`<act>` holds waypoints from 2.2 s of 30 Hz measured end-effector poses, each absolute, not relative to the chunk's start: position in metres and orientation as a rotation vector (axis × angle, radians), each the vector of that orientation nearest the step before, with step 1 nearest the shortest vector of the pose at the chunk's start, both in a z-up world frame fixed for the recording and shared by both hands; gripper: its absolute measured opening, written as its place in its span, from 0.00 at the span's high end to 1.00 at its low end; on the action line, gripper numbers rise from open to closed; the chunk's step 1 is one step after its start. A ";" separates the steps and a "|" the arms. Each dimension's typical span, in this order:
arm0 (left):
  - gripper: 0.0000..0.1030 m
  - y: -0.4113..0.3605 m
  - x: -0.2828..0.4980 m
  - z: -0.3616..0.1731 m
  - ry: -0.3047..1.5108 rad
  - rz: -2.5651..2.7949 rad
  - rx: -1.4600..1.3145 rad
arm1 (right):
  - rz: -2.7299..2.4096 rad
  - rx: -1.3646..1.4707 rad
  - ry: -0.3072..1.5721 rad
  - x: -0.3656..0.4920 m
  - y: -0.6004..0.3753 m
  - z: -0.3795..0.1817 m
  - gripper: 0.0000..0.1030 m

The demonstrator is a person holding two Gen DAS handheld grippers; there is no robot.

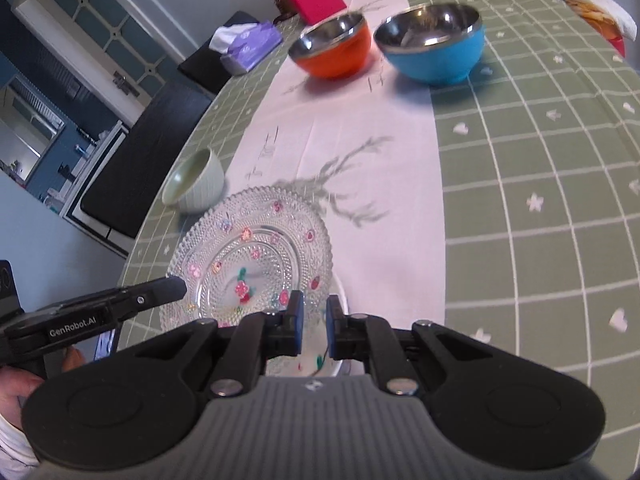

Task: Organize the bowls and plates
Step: 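Slide the held glass plate along the runner with the left gripper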

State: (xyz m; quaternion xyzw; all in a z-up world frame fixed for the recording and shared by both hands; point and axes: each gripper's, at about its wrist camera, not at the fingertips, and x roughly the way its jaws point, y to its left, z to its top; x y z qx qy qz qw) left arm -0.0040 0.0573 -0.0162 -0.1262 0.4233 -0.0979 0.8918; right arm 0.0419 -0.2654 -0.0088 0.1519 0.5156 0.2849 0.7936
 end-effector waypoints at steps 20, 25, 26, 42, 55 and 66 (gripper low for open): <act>0.83 0.052 -0.011 -0.033 0.963 -0.181 -0.217 | 0.620 0.212 1.133 0.033 -0.253 -0.013 0.90; 0.83 0.050 -0.011 -0.035 0.978 -0.176 -0.201 | 0.623 0.178 1.125 0.032 -0.250 -0.012 0.90; 0.83 0.049 -0.011 -0.035 0.982 -0.176 -0.201 | 0.622 0.171 1.123 0.031 -0.249 -0.011 0.90; 0.83 0.044 -0.010 -0.037 0.993 -0.161 -0.157 | 0.632 0.073 1.097 0.026 -0.241 -0.007 0.86; 0.83 0.046 -0.009 -0.035 0.985 -0.158 -0.176 | 0.662 0.025 1.088 0.022 -0.234 -0.006 0.66; 0.67 0.054 -0.005 -0.030 0.923 -0.131 -0.230 | 0.643 0.098 1.078 0.027 -0.242 -0.002 0.66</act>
